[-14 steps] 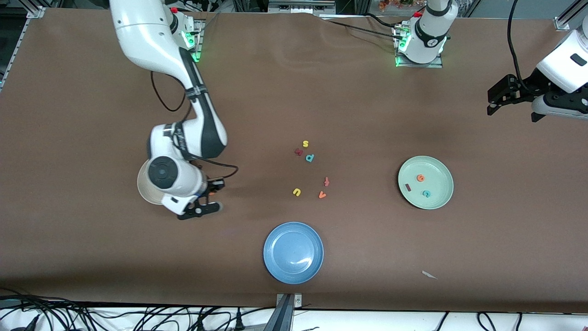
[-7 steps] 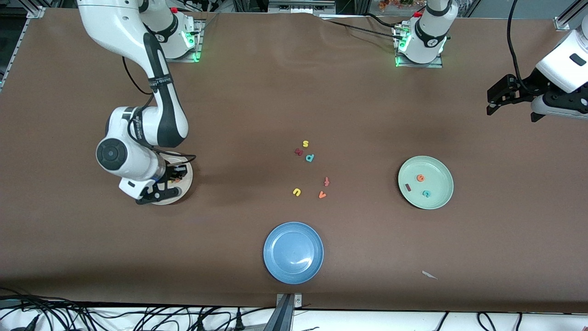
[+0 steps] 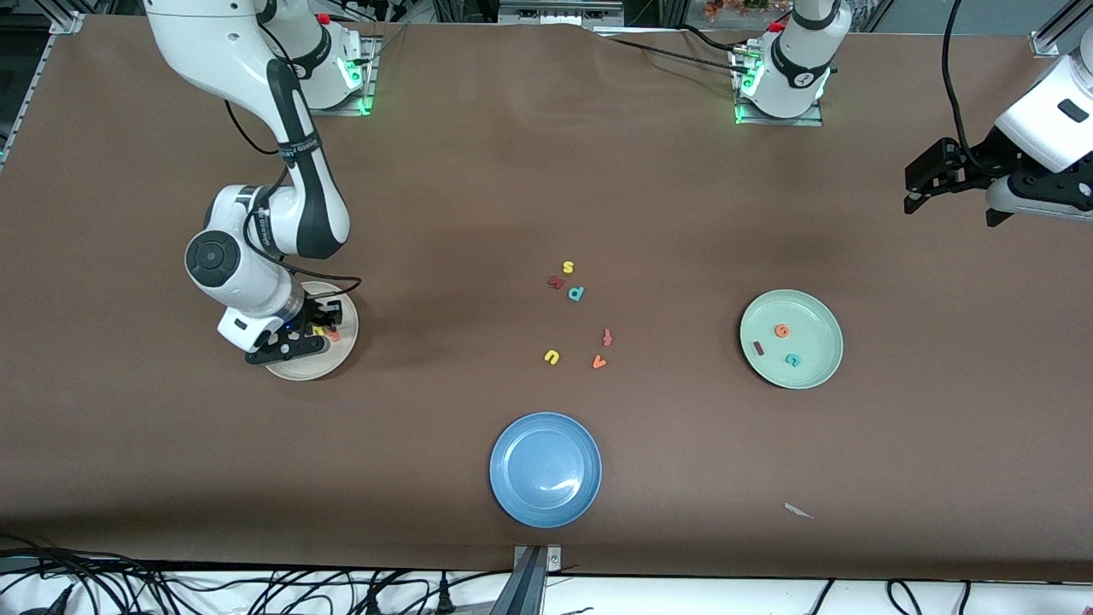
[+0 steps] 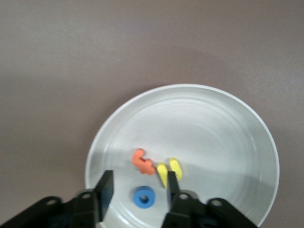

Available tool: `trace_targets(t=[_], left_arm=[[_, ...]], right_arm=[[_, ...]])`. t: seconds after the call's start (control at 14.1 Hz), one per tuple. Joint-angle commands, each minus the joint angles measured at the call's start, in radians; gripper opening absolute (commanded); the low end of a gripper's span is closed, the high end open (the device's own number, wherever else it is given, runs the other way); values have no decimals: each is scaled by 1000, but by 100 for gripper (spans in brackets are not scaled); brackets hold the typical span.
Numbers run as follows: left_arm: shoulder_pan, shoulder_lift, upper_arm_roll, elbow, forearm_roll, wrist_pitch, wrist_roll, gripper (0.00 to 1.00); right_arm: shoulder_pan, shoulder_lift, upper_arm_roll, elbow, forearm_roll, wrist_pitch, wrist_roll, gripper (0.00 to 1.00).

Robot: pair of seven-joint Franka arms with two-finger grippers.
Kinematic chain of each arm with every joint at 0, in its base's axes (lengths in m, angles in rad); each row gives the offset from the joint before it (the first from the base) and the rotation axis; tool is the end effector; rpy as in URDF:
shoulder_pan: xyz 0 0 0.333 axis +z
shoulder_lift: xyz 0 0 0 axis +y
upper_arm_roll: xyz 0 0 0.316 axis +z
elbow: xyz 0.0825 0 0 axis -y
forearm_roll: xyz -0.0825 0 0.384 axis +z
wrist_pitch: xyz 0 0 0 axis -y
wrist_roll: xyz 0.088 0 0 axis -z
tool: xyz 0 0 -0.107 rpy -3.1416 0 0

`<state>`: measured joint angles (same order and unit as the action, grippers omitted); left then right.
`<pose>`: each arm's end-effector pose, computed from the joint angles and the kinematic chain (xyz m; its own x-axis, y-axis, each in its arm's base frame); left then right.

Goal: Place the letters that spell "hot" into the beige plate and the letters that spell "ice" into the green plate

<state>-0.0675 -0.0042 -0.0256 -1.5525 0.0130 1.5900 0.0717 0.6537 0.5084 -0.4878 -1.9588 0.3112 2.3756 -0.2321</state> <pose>0.5533 -0.0503 0.6372 0.9856 -0.1642 0.0406 -0.1637 -0.9864 -0.0160 0.6033 0.1157 0.2391 0.9757 0.2185 -0.0157 0.2188 -0.9756 0.0162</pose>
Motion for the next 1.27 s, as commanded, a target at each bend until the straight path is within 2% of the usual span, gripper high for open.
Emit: trace_targets(t=[0.0,0.64,1.13,1.2], left_arm=[[-18,-20,16,-15,-11,-2,22,100],[-45,-20,19,-15,10,-2,19,100],[-51,-22,21,-15,18,-2,19,100],[-51,-22,23,-15,18,-2,19,100]], right_arm=[[0,-39,5,52,-6,-105,62,100],[9,-39,11,236,-6,-361,230,100],[38,-56,17,279,-32,-415,290,100],[9,-76,47,270,-43,-415,289,100]])
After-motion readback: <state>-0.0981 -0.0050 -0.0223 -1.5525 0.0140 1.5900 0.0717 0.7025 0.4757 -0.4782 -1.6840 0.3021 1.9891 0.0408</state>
